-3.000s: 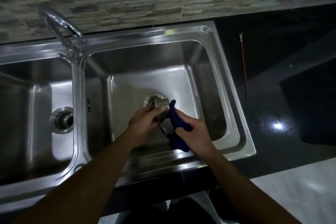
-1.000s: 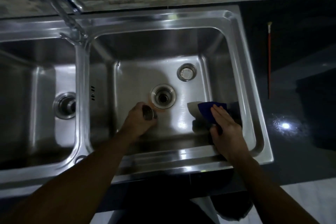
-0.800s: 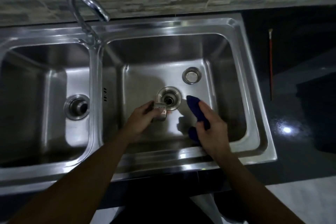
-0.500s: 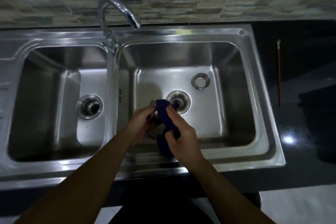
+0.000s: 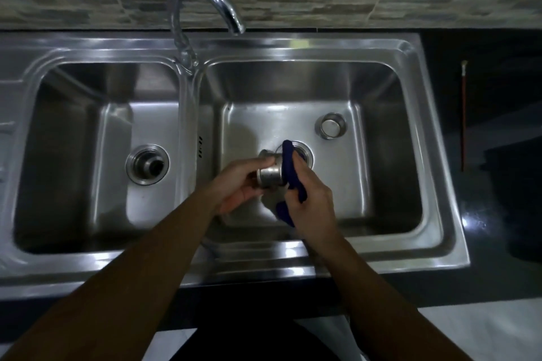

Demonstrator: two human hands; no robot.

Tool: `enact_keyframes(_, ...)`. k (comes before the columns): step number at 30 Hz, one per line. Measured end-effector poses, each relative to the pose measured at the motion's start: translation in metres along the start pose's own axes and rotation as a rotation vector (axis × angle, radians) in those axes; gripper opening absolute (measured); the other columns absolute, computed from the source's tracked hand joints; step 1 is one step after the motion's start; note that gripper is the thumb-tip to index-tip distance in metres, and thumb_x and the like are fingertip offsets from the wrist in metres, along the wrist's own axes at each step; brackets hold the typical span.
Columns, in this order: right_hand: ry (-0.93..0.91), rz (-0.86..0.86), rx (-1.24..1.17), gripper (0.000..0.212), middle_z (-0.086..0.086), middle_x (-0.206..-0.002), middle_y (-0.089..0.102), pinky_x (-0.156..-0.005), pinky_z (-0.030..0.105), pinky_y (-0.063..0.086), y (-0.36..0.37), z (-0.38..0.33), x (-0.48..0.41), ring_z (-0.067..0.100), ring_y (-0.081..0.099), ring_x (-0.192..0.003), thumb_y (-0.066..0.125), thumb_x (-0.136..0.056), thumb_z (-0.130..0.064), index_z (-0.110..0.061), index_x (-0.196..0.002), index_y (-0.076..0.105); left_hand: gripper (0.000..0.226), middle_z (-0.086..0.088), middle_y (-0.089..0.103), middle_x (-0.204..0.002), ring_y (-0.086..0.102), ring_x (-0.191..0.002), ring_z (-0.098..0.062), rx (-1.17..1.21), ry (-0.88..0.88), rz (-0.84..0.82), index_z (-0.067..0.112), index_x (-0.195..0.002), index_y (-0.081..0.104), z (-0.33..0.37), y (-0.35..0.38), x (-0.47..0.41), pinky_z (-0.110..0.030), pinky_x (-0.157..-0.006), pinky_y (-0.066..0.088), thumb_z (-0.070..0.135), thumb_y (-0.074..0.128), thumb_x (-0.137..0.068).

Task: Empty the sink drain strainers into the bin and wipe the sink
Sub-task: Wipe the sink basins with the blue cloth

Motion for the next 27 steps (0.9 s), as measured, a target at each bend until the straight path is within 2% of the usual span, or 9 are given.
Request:
enact_keyframes(2, 0.015, -0.038, 0.026, 0.067, -0.013, -0.127, 0.059, -0.088, 0.000, 0.040, -0.003, 0.005, -0.003, -0.005, 0.060, -0.103, 0.057, -0.089, -0.001, -0.023, -0.150, 0.044, 0.032, -0.012, 0.075, -0.113, 0.072, -0.103, -0.025, 0.090, 0.088, 0.016, 0.011, -0.111, 0.074, 0.009, -0.005, -0.012, -0.034, -0.090, 0.061, 0.025, 0.074, -0.083)
enact_keyframes(5, 0.054, -0.061, 0.054, 0.066, -0.009, -0.141, 0.056, -0.101, 0.010, 0.044, -0.013, 0.014, 0.006, -0.004, 0.055, -0.119, 0.059, -0.088, 0.000, -0.026, -0.147, 0.047, 0.022, -0.006, 0.078, -0.102, 0.075, -0.096, -0.020, 0.078, 0.213, 0.157, 0.015, -0.103, 0.076, 0.030, -0.020, -0.043, -0.028, -0.076, 0.060, 0.017, 0.078, -0.081)
enact_keyframes(8, 0.059, 0.003, 0.124, 0.069, -0.013, -0.142, 0.052, -0.102, 0.002, 0.036, -0.029, 0.026, 0.023, 0.008, 0.056, -0.124, 0.062, -0.084, 0.006, -0.022, -0.145, 0.051, 0.037, 0.007, 0.079, -0.088, 0.076, -0.081, -0.012, -0.221, 0.281, 0.354, 0.028, -0.094, 0.072, 0.044, -0.036, -0.078, -0.023, -0.066, 0.058, 0.010, 0.084, -0.064)
enact_keyframes(10, 0.056, 0.030, 0.188, 0.069, -0.010, -0.143, 0.050, -0.105, 0.000, 0.031, -0.036, 0.030, 0.036, 0.015, 0.056, -0.129, 0.065, -0.081, 0.011, -0.016, -0.144, 0.053, 0.040, 0.014, 0.076, -0.082, 0.073, -0.077, -0.006, -0.508, 0.317, 0.492, 0.035, -0.089, 0.068, 0.050, -0.047, -0.097, -0.018, -0.062, 0.056, 0.019, 0.083, -0.055)
enact_keyframes(13, 0.090, 0.074, 0.216, 0.068, 0.003, -0.147, 0.052, -0.105, -0.002, 0.028, -0.039, 0.034, 0.049, 0.021, 0.054, -0.131, 0.067, -0.079, 0.015, -0.008, -0.142, 0.055, 0.049, 0.004, 0.069, -0.111, 0.066, -0.101, -0.015, -0.899, 0.373, 0.598, 0.032, -0.108, 0.065, 0.057, -0.060, -0.124, -0.022, -0.086, 0.052, 0.024, 0.081, -0.062)
enact_keyframes(16, 0.126, 0.101, 0.191, 0.068, 0.005, -0.145, 0.056, -0.097, -0.006, 0.030, -0.038, 0.037, 0.044, 0.016, 0.059, -0.122, 0.067, -0.078, 0.015, -0.010, -0.140, 0.057, 0.071, -0.006, 0.056, -0.137, 0.055, -0.124, -0.023, -1.072, 0.348, 0.611, 0.025, -0.135, 0.057, 0.059, -0.063, -0.145, -0.030, -0.107, 0.046, 0.020, 0.081, -0.069)
enact_keyframes(20, 0.129, 0.111, 0.190, 0.068, 0.002, -0.144, 0.057, -0.100, -0.005, 0.029, -0.036, 0.039, 0.042, 0.015, 0.059, -0.125, 0.068, -0.076, 0.015, -0.010, -0.139, 0.058, 0.083, -0.007, 0.044, -0.151, 0.041, -0.139, -0.026, -1.141, 0.371, 0.639, 0.023, -0.147, 0.044, 0.057, -0.068, -0.158, -0.032, -0.115, 0.036, 0.025, 0.083, -0.074)
enact_keyframes(24, 0.109, 0.087, 0.200, 0.069, 0.002, -0.145, 0.057, -0.104, 0.000, 0.031, -0.035, 0.039, 0.042, 0.017, 0.058, -0.128, 0.069, -0.076, 0.014, -0.010, -0.140, 0.058, 0.097, -0.007, 0.028, -0.164, 0.022, -0.152, -0.023, -1.176, 0.394, 0.630, 0.015, -0.156, 0.032, 0.048, -0.076, -0.164, -0.029, -0.125, 0.018, 0.026, 0.085, -0.075)
enact_keyframes(27, 0.104, 0.093, 0.194, 0.068, 0.002, -0.143, 0.058, -0.103, 0.001, 0.033, -0.035, 0.040, 0.042, 0.014, 0.059, -0.126, 0.070, -0.076, 0.014, -0.010, -0.139, 0.059, 0.104, -0.009, 0.015, -0.168, 0.009, -0.156, -0.026, -1.174, 0.417, 0.617, 0.018, -0.158, 0.025, 0.045, -0.077, -0.160, -0.039, -0.128, 0.011, 0.030, 0.086, -0.075)
Point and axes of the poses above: each hand's wrist, its own x-axis away from the middle knuckle, its own y-axis out of the palm, z = x × y, the point moved 4 cm from there along -x, towards the middle knuckle
